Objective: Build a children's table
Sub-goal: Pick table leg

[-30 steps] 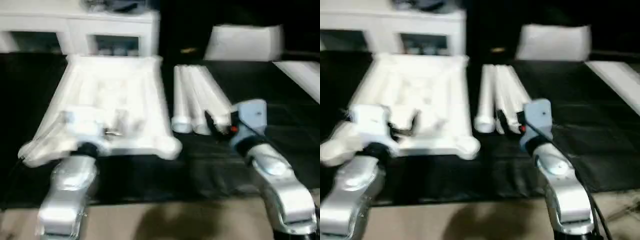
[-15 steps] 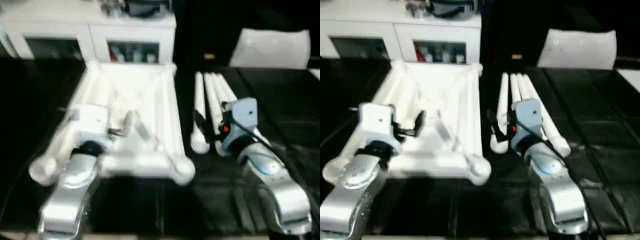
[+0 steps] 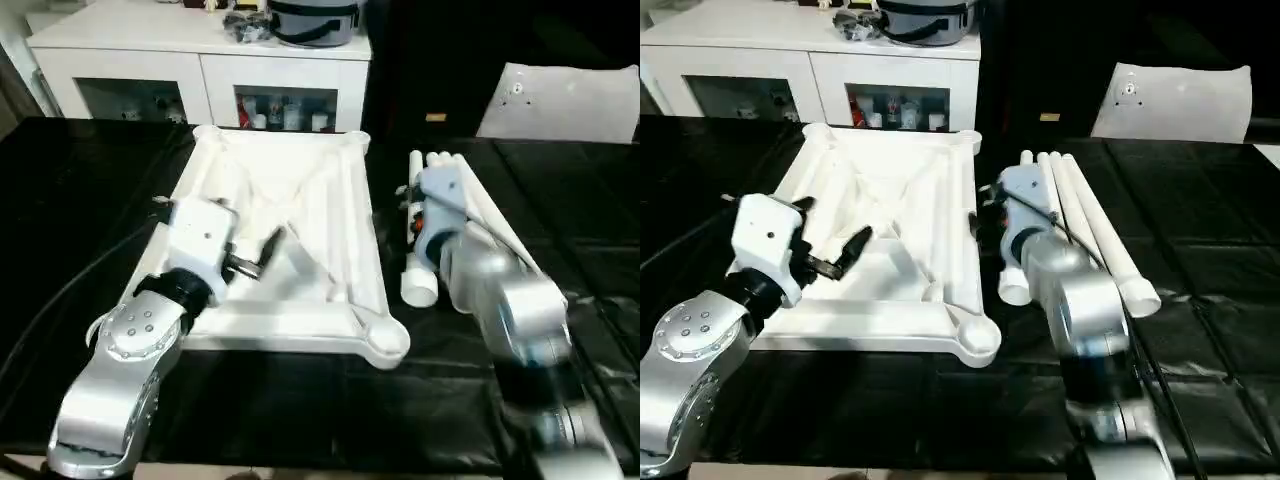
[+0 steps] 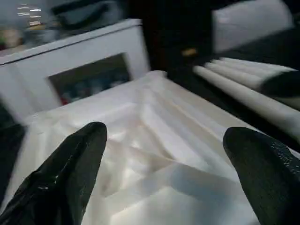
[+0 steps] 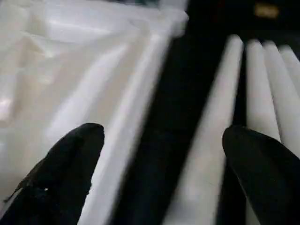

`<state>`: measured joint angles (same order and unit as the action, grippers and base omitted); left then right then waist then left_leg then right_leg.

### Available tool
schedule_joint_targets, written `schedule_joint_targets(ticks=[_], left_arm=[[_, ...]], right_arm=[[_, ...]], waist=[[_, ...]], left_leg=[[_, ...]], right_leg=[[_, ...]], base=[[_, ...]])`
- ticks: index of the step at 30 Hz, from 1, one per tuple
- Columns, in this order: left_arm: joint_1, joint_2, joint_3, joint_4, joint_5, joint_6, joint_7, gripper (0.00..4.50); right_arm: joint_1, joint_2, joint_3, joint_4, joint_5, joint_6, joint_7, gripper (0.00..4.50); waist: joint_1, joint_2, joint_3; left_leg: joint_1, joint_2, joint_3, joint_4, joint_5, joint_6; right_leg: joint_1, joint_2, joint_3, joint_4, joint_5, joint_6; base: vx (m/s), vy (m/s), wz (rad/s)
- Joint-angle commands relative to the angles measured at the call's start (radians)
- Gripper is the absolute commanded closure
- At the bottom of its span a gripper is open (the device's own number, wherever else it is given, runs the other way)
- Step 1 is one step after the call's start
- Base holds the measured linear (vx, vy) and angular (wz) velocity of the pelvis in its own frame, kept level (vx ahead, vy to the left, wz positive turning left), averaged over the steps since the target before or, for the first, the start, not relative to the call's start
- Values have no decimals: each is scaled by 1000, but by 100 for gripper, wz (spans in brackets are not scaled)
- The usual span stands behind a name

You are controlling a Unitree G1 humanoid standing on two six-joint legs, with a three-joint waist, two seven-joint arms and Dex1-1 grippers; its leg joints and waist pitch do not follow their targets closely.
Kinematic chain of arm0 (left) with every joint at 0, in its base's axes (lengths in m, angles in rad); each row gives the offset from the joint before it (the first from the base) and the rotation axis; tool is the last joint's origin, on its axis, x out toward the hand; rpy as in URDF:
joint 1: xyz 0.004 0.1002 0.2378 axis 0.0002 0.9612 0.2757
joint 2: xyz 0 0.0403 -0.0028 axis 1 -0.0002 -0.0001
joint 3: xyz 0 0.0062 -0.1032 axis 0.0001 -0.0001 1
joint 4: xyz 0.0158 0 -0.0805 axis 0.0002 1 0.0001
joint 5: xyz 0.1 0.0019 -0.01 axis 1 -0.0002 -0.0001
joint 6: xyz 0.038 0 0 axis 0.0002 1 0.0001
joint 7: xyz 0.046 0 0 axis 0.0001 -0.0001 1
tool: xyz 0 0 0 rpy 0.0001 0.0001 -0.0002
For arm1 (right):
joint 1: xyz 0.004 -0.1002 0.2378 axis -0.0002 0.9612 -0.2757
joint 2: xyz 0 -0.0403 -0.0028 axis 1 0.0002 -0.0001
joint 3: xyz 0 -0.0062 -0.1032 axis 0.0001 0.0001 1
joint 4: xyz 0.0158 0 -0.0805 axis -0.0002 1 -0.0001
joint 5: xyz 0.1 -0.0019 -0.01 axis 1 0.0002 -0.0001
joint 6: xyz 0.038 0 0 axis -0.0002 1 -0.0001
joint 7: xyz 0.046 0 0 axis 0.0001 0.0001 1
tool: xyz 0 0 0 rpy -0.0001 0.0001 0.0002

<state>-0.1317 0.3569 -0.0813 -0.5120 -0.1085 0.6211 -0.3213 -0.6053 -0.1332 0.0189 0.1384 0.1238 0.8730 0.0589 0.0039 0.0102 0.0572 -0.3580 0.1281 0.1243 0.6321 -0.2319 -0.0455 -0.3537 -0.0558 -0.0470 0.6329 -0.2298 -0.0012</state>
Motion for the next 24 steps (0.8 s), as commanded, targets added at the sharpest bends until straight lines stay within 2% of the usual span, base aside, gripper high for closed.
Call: schedule_joint_targets(ticks=[1,2,3,4,5,6,7,8,9,10,11,14,15,18,21,24], left_arm=[[-13,16,-16,-22,-18,22,-40,0],[-15,40,-20,-35,-34,32,-74,0],[-16,41,-20,-36,-34,32,-76,0],[-16,48,-20,-43,-40,38,-84,0],[-15,60,-22,-54,-49,46,-99,0],[-14,65,-23,-61,-55,52,-105,0],[-14,65,-23,-61,-55,52,-105,0],[-7,78,-28,-78,-65,66,-121,0],[-5,81,-30,-84,-69,70,-126,0],[-3,83,-31,-87,-71,72,-129,0],[3,89,-36,-97,-78,77,-139,0],[11,95,-44,-115,-87,88,-150,0],[14,95,-46,-121,-92,92,-153,0],[17,96,-47,-129,-102,101,-157,0],[19,102,-51,-140,-108,112,-161,0],[23,100,-50,-146,-123,124,-167,0]], right_arm=[[-31,0,-29,95,3,-28,-20,5],[-83,6,-52,217,-5,-66,-31,5],[-86,7,-53,223,-5,-68,-31,5],[-103,8,-58,259,-6,-77,-26,5],[-128,11,-72,314,-4,-95,-27,5],[-144,11,-77,349,-3,-103,-26,5],[-144,11,-77,349,-3,-103,-26,5],[-182,6,-79,430,-6,-119,-22,5],[-198,3,-79,462,-8,-123,-25,5],[-206,5,-86,480,-4,-128,-28,5],[-232,9,-109,536,9,-141,-38,5],[-263,10,-127,607,7,-167,-63,5],[-273,14,-144,633,13,-183,-80,5],[-292,22,-162,692,21,-201,-86,31],[-309,18,-183,756,23,-226,-105,45],[-319,10,-201,797,30,-232,-114,78]], waist=[[-2,5,-44],[2,4,-57],[1,4,-60],[7,7,-60],[6,2,-65],[9,4,-68],[11,-1,-71],[15,-1,-74],[12,-1,-71],[14,0,-68],[15,-7,-64],[19,-2,-59],[21,-12,-57],[27,-8,-58],[30,-11,-58],[29,-9,-58]], left_leg=[[2,75,-35,-97,-310,-74],[-6,78,-28,-92,-213,-66],[-10,75,-25,-88,-174,-57],[-14,76,-15,-87,-121,-45],[-18,74,-13,-83,-82,-36],[-19,73,-11,-80,-55,-28],[-19,74,-8,-77,-30,-18],[-23,74,-2,-72,27,15],[-25,74,-2,-73,26,21],[-23,77,2,-73,0,26],[-22,80,4,-76,-44,23],[-13,85,8,-80,-109,-11],[-12,86,11,-82,-129,-17],[-8,86,14,-82,-144,-31],[-11,87,16,-84,-139,-39],[-12,86,17,-85,-146,-48]], right_leg=[[12,-95,56,-91,-355,-168],[19,-94,57,-77,-220,-190],[20,-92,56,-71,-167,-203],[21,-88,56,-67,-83,-217],[25,-85,53,-56,-9,-234],[27,-85,52,-53,29,-241],[28,-86,53,-50,66,-247],[26,-85,51,-43,143,-267],[26,-83,49,-43,138,-274],[22,-82,49,-47,100,-278],[21,-87,50,-50,33,-283],[11,-82,50,-56,-69,-262],[8,-81,52,-60,-93,-248],[3,-84,53,-59,-121,-235],[3,-83,52,-57,-122,-220],[2,-80,51,-58,-110,-213]], base=[[0,0,0],[0,0,0],[0,0,0],[0,0,0],[0,0,0],[0,0,0],[0,0,0],[0,0,0],[0,0,0],[0,0,0],[0,0,0],[0,0,0],[0,0,0],[0,0,0],[0,0,0],[0,0,0]])
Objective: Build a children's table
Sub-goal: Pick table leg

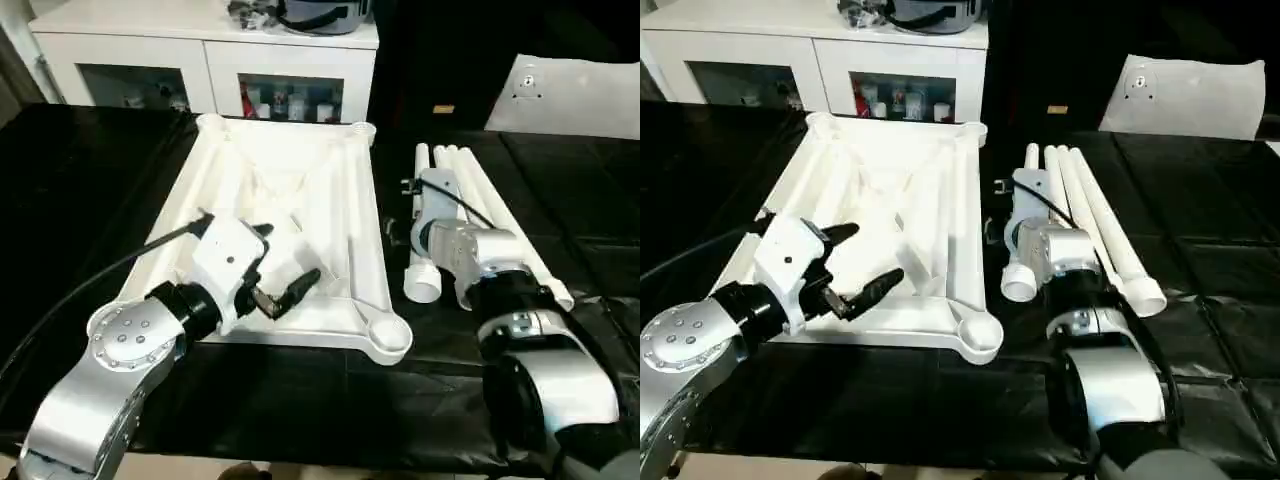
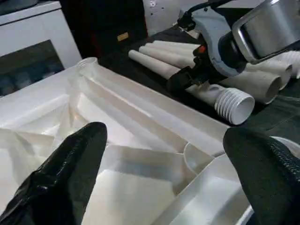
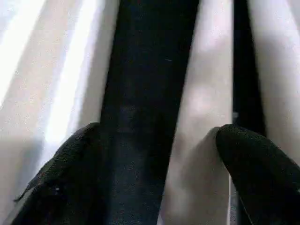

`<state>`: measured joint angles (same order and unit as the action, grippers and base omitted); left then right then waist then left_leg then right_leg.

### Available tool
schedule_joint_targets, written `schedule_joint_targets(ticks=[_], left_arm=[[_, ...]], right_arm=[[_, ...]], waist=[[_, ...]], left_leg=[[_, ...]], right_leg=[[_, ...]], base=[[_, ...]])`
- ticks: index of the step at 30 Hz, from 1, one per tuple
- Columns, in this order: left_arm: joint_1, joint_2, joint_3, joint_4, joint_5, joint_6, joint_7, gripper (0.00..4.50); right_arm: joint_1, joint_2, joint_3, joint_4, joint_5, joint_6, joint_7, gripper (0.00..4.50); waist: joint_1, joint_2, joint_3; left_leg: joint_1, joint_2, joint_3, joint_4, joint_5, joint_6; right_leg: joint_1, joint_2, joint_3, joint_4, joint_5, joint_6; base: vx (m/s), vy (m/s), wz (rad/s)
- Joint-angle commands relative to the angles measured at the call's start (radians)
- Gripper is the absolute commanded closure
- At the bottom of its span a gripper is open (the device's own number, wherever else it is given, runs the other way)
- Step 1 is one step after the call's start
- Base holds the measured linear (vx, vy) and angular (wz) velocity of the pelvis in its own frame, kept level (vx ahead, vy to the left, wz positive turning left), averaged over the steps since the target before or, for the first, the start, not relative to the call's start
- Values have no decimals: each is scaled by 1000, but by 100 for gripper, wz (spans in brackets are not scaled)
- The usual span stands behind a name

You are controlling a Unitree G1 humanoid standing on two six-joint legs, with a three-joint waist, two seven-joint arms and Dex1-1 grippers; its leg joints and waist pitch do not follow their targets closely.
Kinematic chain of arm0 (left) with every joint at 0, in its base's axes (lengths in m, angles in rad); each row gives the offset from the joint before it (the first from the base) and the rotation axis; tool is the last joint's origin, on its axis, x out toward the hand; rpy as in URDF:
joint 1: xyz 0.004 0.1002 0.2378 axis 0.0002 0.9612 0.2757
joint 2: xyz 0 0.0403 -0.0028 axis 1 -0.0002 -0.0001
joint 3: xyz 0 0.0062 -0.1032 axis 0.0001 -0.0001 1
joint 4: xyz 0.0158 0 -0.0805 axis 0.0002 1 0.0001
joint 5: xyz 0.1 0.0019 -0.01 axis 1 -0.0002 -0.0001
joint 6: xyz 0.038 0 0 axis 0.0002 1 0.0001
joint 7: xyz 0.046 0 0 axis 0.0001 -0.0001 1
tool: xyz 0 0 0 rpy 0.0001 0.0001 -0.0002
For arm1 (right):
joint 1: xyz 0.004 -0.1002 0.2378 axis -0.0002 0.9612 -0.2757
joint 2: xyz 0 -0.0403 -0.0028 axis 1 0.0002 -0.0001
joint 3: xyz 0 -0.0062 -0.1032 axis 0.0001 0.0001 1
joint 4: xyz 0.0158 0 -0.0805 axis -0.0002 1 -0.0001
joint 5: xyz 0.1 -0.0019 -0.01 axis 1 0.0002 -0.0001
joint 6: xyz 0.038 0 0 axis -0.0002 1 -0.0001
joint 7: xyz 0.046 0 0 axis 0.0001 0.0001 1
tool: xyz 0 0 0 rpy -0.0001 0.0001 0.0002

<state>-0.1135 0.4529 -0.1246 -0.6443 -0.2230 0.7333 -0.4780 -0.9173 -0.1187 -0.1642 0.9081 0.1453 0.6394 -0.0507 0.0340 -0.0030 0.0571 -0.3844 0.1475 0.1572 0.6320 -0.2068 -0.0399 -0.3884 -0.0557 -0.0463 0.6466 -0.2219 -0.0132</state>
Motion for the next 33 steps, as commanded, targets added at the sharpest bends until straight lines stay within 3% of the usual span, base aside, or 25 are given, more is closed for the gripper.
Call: schedule_joint_targets(ticks=[1,9,13,14,18,25,33], left_arm=[[5,2,-6,-13,-12,13,-11,0],[3,15,-32,-10,-8,21,-17,0],[7,20,-44,-15,-11,36,-12,0],[7,21,-46,-15,-10,36,-12,0],[9,26,-54,-13,-5,45,-13,0],[8,31,-63,-8,-2,47,-7,0],[-1,29,-65,12,16,34,9,0]], right_arm=[[-7,-4,-21,34,11,5,-1,87],[-20,-6,-48,104,27,21,-1,143],[-27,-6,-67,133,35,23,5,143],[-28,-6,-69,136,37,24,6,173],[-32,-6,-84,152,52,24,9,184],[-39,-12,-103,169,58,3,5,256],[-26,-20,-113,123,69,-40,7,266]], waist=[[-2,3,-58],[-2,0,-62],[-3,2,-61],[-3,1,-60],[-2,1,-60],[-2,1,-61],[-3,4,-60]], left_leg=[[13,66,-16,-85,-172,-53],[9,66,-13,-80,-126,-30],[12,68,-12,-81,-145,-34],[12,68,-11,-81,-150,-35],[13,69,-9,-82,-157,-37],[14,70,-5,-81,-151,-42],[15,70,-5,-82,-176,-49]], right_leg=[[39,-80,51,-72,-116,-198],[42,-80,50,-68,-71,-211],[39,-79,49,-70,-93,-215],[38,-79,50,-70,-99,-215],[37,-80,50,-72,-114,-209],[35,-79,50,-72,-117,-203],[33,-78,50,-75,-142,-199]], base=[[0,0,0],[0,0,0],[0,0,0],[0,0,0],[0,0,0],[0,0,0],[0,0,0]])
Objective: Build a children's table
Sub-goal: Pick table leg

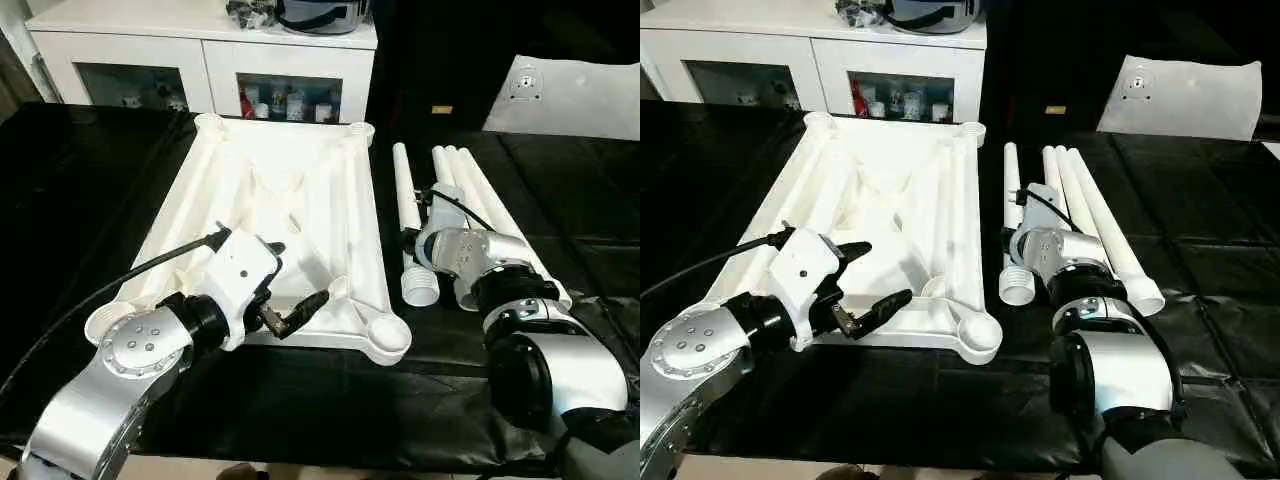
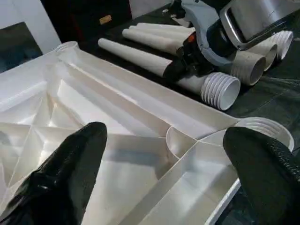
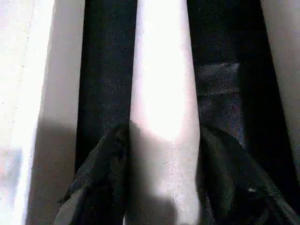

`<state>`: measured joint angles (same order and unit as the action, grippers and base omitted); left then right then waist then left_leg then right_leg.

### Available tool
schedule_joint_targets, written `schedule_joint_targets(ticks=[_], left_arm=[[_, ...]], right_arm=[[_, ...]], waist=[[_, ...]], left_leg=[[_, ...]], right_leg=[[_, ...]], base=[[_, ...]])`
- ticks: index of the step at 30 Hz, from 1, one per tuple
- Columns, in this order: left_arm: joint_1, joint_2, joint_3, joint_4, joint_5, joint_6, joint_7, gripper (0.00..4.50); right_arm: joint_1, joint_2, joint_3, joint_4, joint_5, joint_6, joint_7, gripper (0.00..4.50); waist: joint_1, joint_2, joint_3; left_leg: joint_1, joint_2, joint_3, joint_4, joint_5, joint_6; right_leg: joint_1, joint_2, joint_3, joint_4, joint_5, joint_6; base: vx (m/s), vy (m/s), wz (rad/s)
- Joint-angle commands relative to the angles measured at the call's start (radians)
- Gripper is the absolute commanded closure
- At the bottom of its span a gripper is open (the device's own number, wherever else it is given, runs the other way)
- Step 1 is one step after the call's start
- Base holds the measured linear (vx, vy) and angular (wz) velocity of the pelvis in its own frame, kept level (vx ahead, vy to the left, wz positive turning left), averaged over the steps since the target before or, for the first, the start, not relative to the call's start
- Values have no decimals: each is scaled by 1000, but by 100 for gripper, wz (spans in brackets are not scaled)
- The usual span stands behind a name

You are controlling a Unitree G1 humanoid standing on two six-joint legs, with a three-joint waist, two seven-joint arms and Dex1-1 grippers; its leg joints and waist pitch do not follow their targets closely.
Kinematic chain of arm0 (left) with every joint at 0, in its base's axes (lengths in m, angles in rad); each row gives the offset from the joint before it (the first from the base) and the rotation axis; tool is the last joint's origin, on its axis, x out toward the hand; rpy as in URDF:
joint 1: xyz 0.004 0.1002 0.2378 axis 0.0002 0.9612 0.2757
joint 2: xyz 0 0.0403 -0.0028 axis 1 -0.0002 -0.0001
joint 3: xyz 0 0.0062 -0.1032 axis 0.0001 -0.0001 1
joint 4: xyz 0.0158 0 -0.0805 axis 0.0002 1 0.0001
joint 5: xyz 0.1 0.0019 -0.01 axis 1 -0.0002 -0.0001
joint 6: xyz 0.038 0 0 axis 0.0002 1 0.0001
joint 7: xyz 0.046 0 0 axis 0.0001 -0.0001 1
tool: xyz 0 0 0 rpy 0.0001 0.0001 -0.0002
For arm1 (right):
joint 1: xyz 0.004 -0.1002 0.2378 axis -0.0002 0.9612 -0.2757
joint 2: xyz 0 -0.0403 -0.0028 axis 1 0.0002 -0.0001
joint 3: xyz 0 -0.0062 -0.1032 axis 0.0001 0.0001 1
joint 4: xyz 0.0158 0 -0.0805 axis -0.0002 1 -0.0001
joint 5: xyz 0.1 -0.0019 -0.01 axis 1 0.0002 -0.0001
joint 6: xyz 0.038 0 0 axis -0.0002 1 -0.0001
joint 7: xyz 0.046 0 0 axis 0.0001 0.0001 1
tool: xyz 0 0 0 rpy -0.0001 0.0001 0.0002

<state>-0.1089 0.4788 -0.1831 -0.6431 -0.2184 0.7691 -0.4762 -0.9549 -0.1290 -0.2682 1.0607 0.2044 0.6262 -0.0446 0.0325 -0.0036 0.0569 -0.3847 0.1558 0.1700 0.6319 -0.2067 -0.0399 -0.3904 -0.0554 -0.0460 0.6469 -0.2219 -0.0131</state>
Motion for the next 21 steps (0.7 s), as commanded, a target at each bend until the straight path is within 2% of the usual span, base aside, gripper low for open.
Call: schedule_joint_targets(ticks=[1,3,4,5,6,7,9,10,11,12,13,14,15,16,17,18,19,21], left_arm=[[-6,2,-6,11,12,-3,8,0],[-7,-3,-3,19,17,-19,14,0],[-8,-3,-2,23,19,-23,15,0],[-11,-5,-2,29,21,-26,18,0],[-20,-10,0,43,31,-35,28,0],[-30,-14,2,56,39,-45,36,0],[-68,-43,19,96,49,-51,64,0],[-68,-43,19,96,49,-51,64,0],[-104,-72,41,130,40,-20,94,0],[-125,-95,57,148,28,6,111,0],[-134,-105,65,156,22,15,117,0],[-159,-122,72,175,18,19,128,0],[-182,-141,81,193,9,21,135,0],[-204,-157,86,209,3,16,141,0],[-204,-157,86,209,3,16,141,0],[-255,-195,97,251,-7,2,158,0],[-280,-209,99,271,-10,-14,162,0],[-321,-243,116,302,-28,-30,174,0]], right_arm=[[12,-10,-10,-32,12,-27,2,266],[22,-12,-26,-68,29,-25,10,266],[25,-12,-31,-82,33,-24,7,266],[29,-12,-36,-104,38,-16,2,266],[41,-10,-37,-147,40,-29,4,266],[56,-8,-32,-190,34,-57,5,266],[102,-9,-3,-321,8,-134,10,266],[102,-9,-3,-321,8,-134,10,266],[122,-7,-18,-406,40,-100,33,266],[139,-4,-28,-464,69,-93,61,266],[147,-2,-31,-488,83,-100,77,266],[167,5,-46,-544,122,-105,115,266],[189,9,-51,-599,160,-108,166,266],[213,13,-58,-649,197,-102,213,266],[213,13,-58,-649,197,-102,213,266],[267,15,-57,-739,253,-83,285,266],[290,16,-56,-776,276,-77,313,266],[325,21,-57,-834,323,-75,363,266]], waist=[[-1,4,-59],[0,3,-61],[3,17,-62],[-1,9,-64],[3,21,-65],[3,20,-64],[8,15,-67],[9,27,-68],[9,32,-72],[10,25,-70],[11,37,-70],[10,38,-69],[10,34,-66],[12,32,-70],[14,32,-69],[13,43,-69],[17,50,-69],[18,38,-69]], left_leg=[[15,62,-18,-83,-175,-48],[14,62,-18,-82,-156,-45],[14,61,-20,-81,-145,-44],[12,61,-18,-80,-136,-42],[13,59,-20,-80,-130,-42],[14,60,-17,-79,-125,-40],[11,60,-17,-78,-93,-34],[14,59,-17,-76,-89,-37],[13,59,-19,-74,-77,-37],[14,58,-18,-76,-76,-31],[11,56,-21,-76,-85,-28],[14,56,-19,-76,-99,-28],[12,54,-18,-77,-127,-18],[12,58,-22,-77,-118,-13],[10,60,-22,-77,-102,-2],[8,57,-25,-77,-99,-1],[14,60,-23,-75,-115,1],[11,58,-23,-77,-116,12]], right_leg=[[35,-80,50,-76,-140,-198],[38,-79,50,-73,-118,-195],[39,-79,49,-70,-98,-197],[40,-76,48,-70,-75,-201],[40,-76,48,-67,-63,-202],[38,-73,49,-72,-41,-197],[41,-76,48,-68,0,-202],[41,-74,48,-67,19,-202],[45,-74,48,-61,41,-205],[44,-70,48,-63,58,-204],[48,-73,48,-62,56,-207],[45,-73,48,-67,46,-207],[49,-72,50,-74,25,-201],[51,-76,50,-70,26,-209],[51,-78,50,-71,32,-214],[52,-77,49,-69,31,-219],[49,-78,50,-75,15,-218],[54,-76,50,-80,4,-223]], base=[[0,0,0],[0,0,0],[0,0,0],[0,0,0],[0,0,0],[0,0,0],[0,0,0],[0,0,0],[0,0,0],[0,0,0],[0,0,0],[0,0,0],[0,0,0],[0,0,0],[0,0,0],[0,0,0],[0,0,0],[0,0,0]])
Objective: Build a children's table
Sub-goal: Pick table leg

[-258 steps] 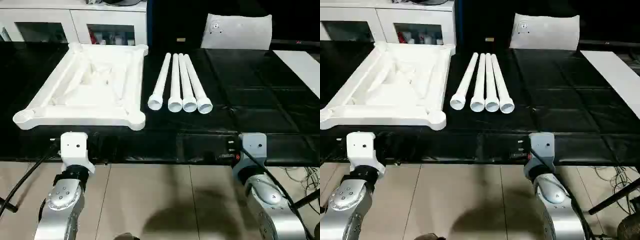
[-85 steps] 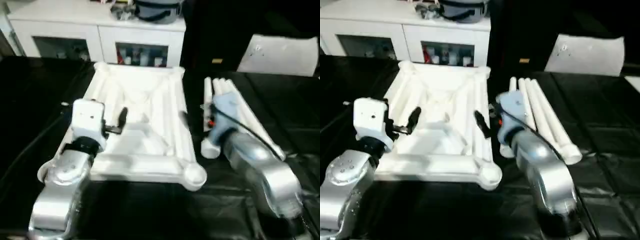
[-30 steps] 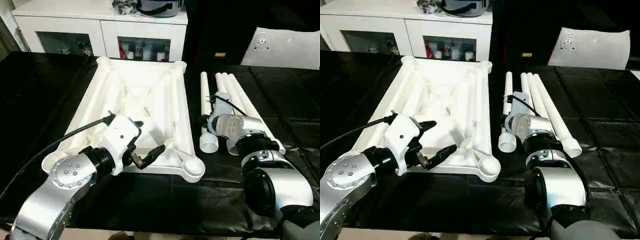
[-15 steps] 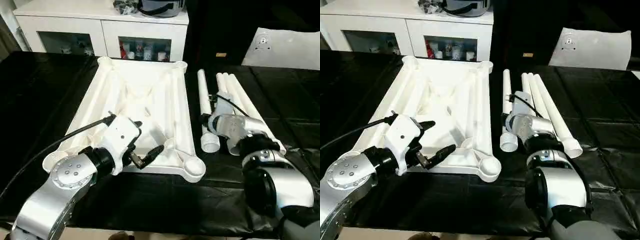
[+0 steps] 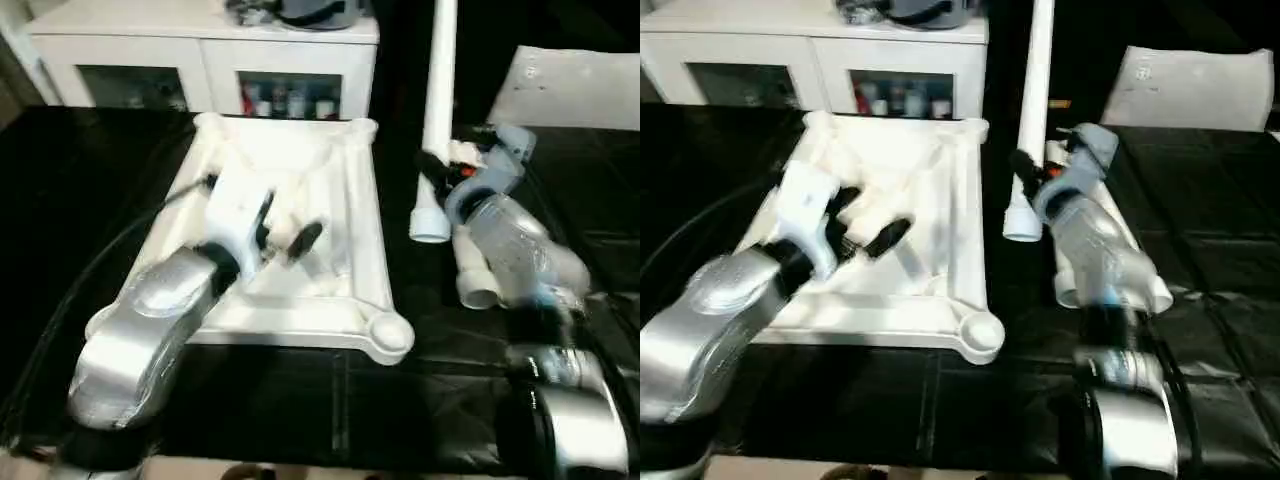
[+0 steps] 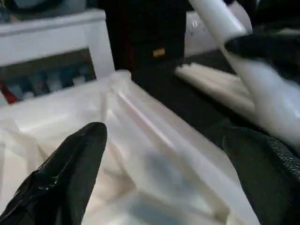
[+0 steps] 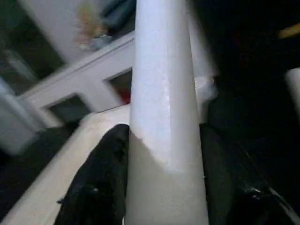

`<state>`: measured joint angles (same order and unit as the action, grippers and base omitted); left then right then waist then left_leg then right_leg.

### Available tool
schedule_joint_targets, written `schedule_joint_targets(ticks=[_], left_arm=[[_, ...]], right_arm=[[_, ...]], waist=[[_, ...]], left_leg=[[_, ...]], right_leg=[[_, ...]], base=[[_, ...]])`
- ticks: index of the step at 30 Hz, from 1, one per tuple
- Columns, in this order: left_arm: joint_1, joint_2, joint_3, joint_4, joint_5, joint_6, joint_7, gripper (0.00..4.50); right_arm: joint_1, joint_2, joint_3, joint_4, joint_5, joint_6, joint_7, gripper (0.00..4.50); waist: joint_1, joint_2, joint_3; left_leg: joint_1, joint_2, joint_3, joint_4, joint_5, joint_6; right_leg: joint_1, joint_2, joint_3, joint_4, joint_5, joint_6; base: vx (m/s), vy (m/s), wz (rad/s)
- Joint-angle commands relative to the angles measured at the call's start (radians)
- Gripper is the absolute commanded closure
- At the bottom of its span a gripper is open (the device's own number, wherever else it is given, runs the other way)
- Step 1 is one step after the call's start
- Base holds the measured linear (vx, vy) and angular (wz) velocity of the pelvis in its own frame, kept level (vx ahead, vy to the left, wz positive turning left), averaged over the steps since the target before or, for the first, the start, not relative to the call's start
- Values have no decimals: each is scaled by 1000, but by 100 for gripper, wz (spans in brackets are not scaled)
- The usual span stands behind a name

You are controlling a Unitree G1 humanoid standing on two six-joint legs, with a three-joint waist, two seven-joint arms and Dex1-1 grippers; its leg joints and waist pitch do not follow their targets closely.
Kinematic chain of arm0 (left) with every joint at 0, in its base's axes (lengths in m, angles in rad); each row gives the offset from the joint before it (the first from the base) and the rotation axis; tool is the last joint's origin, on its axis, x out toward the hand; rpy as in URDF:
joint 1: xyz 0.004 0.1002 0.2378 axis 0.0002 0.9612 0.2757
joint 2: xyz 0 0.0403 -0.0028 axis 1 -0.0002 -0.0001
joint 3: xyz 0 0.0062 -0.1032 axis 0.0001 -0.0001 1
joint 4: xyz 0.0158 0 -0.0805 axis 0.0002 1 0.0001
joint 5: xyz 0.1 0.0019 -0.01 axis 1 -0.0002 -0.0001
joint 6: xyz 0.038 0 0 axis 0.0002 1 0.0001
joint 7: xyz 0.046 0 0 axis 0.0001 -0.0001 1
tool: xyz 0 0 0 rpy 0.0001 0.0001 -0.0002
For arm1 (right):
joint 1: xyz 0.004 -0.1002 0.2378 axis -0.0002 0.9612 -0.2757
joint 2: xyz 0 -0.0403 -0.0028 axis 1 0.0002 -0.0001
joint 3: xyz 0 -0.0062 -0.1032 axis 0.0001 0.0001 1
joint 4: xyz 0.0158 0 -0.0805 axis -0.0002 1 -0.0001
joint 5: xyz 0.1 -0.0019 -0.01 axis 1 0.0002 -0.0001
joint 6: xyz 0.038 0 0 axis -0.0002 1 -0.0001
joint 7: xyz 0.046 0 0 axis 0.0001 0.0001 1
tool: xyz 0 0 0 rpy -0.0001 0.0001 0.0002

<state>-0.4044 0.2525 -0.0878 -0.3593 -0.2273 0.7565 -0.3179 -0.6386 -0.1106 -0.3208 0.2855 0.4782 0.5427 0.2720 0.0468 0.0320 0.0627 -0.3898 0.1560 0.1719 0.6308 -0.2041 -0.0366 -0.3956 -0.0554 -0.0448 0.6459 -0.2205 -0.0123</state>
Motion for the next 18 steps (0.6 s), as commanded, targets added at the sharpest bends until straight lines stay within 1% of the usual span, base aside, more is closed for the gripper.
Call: schedule_joint_targets(ticks=[1,2,3,4,5,6,7,8,9,10,11,12,14,15,16,17,18], left_arm=[[-37,-29,29,27,-25,-18,21,0],[-65,-72,69,41,-63,2,44,0],[-104,-117,116,58,-110,28,60,0],[-135,-144,146,72,-142,42,66,0],[-135,-144,146,72,-142,42,66,0],[-196,-194,209,108,-223,69,73,0],[-215,-213,235,121,-257,77,80,0],[-232,-231,259,133,-291,87,85,0],[-252,-242,273,145,-323,102,78,0],[-267,-245,272,154,-339,111,63,0],[-272,-245,271,157,-344,115,58,0],[-279,-253,273,161,-364,127,50,0],[-305,-299,311,169,-430,154,61,0],[-319,-319,332,170,-478,170,65,0],[-321,-321,334,170,-484,173,65,0],[-329,-329,341,169,-504,181,67,0],[-340,-339,353,171,-530,194,73,0]], right_arm=[[20,4,-3,-78,63,8,56,266],[36,4,3,-107,83,3,85,266],[57,7,0,-148,122,25,119,266],[73,8,1,-180,150,35,148,266],[73,8,1,-180,150,35,148,266],[98,14,-6,-233,205,55,197,266],[103,14,-6,-244,216,56,210,266],[108,16,-7,-255,235,66,220,266],[116,18,-2,-275,256,78,238,266],[125,19,3,-294,278,92,252,266],[128,19,5,-301,285,97,257,266],[132,19,14,-315,296,104,269,266],[143,13,44,-345,312,124,292,266],[145,11,54,-353,316,131,299,266],[145,10,56,-355,317,133,301,266],[146,7,60,-359,321,139,307,266],[148,3,67,-368,329,148,315,266]], waist=[[7,6,-76],[12,33,-75],[9,18,-72],[15,16,-74],[18,15,-75],[21,19,-74],[20,19,-74],[21,17,-72],[19,13,-72],[21,12,-73],[23,15,-73],[21,11,-72],[22,13,-73],[23,11,-74],[22,11,-75],[22,4,-74],[23,7,-73]], left_leg=[[15,59,-25,-74,-106,14],[16,58,-29,-72,-108,11],[15,60,-24,-72,-122,11],[14,57,-24,-70,-108,19],[14,58,-25,-69,-100,28],[11,51,-21,-65,-91,48],[13,54,-22,-64,-94,50],[6,54,-26,-68,-82,56],[6,51,-23,-66,-78,59],[8,52,-23,-66,-75,65],[8,52,-24,-66,-73,67],[7,53,-25,-69,-77,69],[8,54,-24,-67,-71,66],[7,55,-24,-65,-58,68],[5,55,-25,-66,-52,70],[5,55,-24,-66,-51,72],[4,53,-24,-66,-57,74]], right_leg=[[58,-80,49,-78,1,-233],[55,-83,48,-75,-6,-237],[58,-80,49,-82,-10,-248],[62,-81,48,-81,-6,-254],[61,-82,49,-81,-4,-255],[59,-83,48,-85,-39,-250],[57,-84,48,-88,-53,-252],[60,-82,45,-88,-72,-245],[59,-80,45,-90,-81,-240],[58,-80,45,-91,-99,-233],[56,-80,45,-91,-106,-230],[55,-78,44,-94,-126,-220],[54,-80,43,-94,-134,-220],[54,-81,44,-94,-120,-224],[55,-81,43,-92,-113,-225],[54,-80,43,-93,-114,-222],[54,-82,43,-94,-128,-222]], base=[[0,0,0],[0,0,0],[0,0,0],[0,0,0],[0,0,0],[0,0,0],[0,0,0],[0,0,0],[0,0,0],[0,0,0],[0,0,0],[0,0,0],[0,0,0],[0,0,0],[0,0,0],[0,0,0],[0,0,0]])
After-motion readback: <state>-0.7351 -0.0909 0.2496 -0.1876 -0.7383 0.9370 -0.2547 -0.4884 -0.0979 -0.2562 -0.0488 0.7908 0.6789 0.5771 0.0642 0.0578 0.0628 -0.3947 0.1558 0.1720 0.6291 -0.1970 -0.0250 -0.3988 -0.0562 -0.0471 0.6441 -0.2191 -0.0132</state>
